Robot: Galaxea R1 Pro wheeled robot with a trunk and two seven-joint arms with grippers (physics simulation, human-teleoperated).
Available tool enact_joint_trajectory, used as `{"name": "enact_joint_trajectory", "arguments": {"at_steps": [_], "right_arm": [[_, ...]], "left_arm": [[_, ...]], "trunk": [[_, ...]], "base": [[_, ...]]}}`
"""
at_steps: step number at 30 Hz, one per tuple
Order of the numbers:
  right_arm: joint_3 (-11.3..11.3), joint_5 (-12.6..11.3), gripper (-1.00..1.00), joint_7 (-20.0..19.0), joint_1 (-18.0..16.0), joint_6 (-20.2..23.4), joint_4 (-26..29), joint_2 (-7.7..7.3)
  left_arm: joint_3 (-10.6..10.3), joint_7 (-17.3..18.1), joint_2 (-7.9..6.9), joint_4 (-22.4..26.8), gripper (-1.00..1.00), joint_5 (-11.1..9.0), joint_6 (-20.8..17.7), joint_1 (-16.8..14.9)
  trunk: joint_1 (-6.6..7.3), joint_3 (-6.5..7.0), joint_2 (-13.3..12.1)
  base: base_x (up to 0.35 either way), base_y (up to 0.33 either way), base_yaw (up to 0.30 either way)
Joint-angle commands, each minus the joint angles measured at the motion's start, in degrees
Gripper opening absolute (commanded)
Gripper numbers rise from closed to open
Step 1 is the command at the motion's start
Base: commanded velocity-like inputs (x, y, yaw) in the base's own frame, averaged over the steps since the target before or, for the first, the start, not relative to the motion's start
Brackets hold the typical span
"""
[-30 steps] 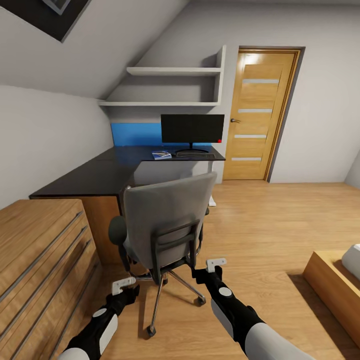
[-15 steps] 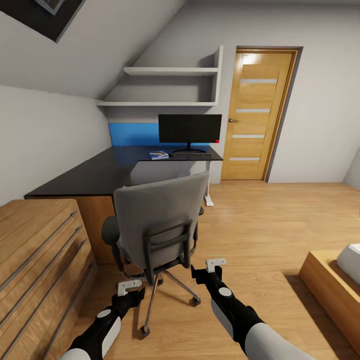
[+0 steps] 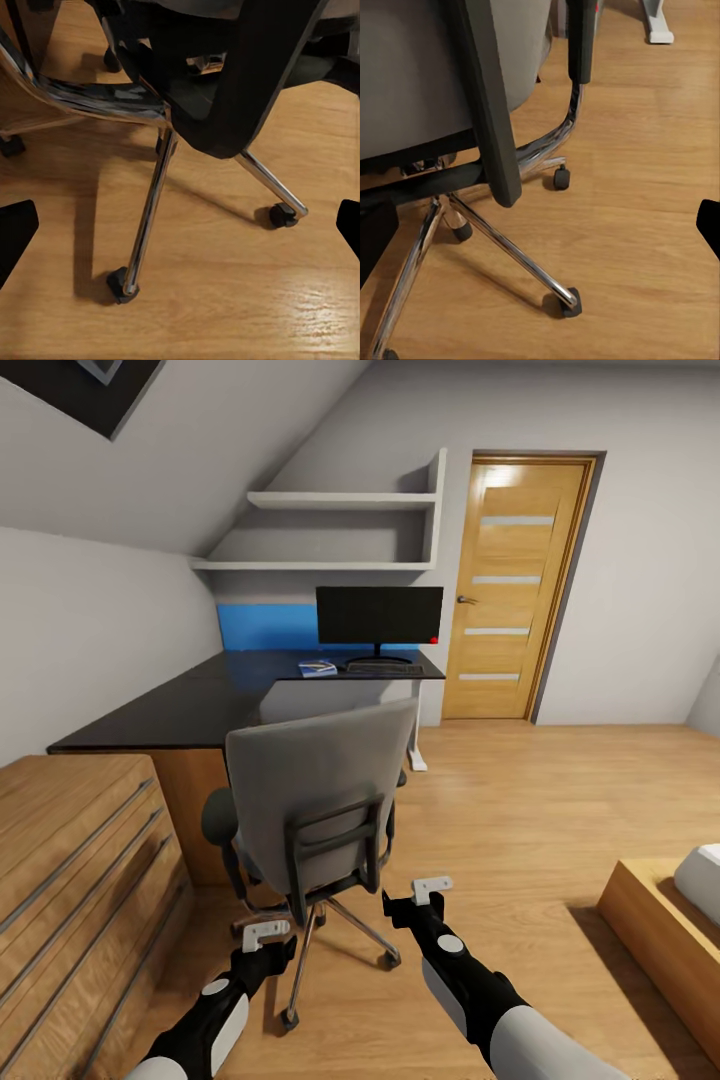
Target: In the bedroom, organize the workspace by keeping the computer under the desk, ensuring the monitor is on the desk, placing the keyboard on the desk next to the monitor, placing the mouse on the desk next to the keyboard, moving the folder from the swivel chair onto the desk next to the mouse, stacking the notebook on top of the folder with the pen on top of the notebook, and positioning the swivel chair next to the desk.
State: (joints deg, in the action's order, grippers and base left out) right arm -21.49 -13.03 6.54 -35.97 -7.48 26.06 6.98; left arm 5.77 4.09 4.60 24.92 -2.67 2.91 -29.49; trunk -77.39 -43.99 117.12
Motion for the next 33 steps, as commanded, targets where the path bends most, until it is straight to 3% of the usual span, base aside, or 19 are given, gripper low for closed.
{"name": "enact_joint_trajectory", "arguments": {"at_steps": [1,15,23,26,29,33], "right_arm": [[-0.49,-0.59,1.0,0.4,-0.06,-0.25,-0.05,-0.04],[-0.57,-0.59,1.0,0.42,-0.06,-0.7,-0.11,0.12],[-1.17,-0.52,1.0,0.73,-0.1,-5.25,-1.46,0.56],[-1.24,-0.51,1.0,0.75,-0.12,-6.2,-1.51,0.72],[-1.16,-0.51,1.0,0.81,-0.14,-6.57,-1.06,0.84],[-1.12,-0.5,1.0,0.83,-0.21,-6.64,-0.34,0.9]], "left_arm": [[0.4,0.42,0.07,-0.05,1.0,-0.29,0.11,-0.04],[0.38,0.29,0.14,0.02,1.0,-0.32,0.16,-0.04],[0.28,-0.2,0.16,0.23,1.0,-0.38,0.11,-0.04],[0.17,-2.36,0.35,0.78,1.0,-0.45,0.05,-0.05],[0.07,-9.74,1.67,3.14,1.0,-0.54,-0.18,-0.05],[0.04,-13.3,2.09,4.85,1.0,-0.57,-0.25,-0.05]], "trunk": [[-0.22,-0.24,0.44],[-3.29,-2.75,6.05],[-5.05,-4.19,9.26],[-5.71,-4.73,10.47],[-6.37,-5.26,11.67],[-7.25,-5.98,13.27]], "base": [[0.0,0.0,0.0],[0.0,0.0,0.0],[0.0,0.0,0.0],[0.0,0.0,0.0],[0.0,0.0,0.0],[0.0,0.0,0.0]]}}
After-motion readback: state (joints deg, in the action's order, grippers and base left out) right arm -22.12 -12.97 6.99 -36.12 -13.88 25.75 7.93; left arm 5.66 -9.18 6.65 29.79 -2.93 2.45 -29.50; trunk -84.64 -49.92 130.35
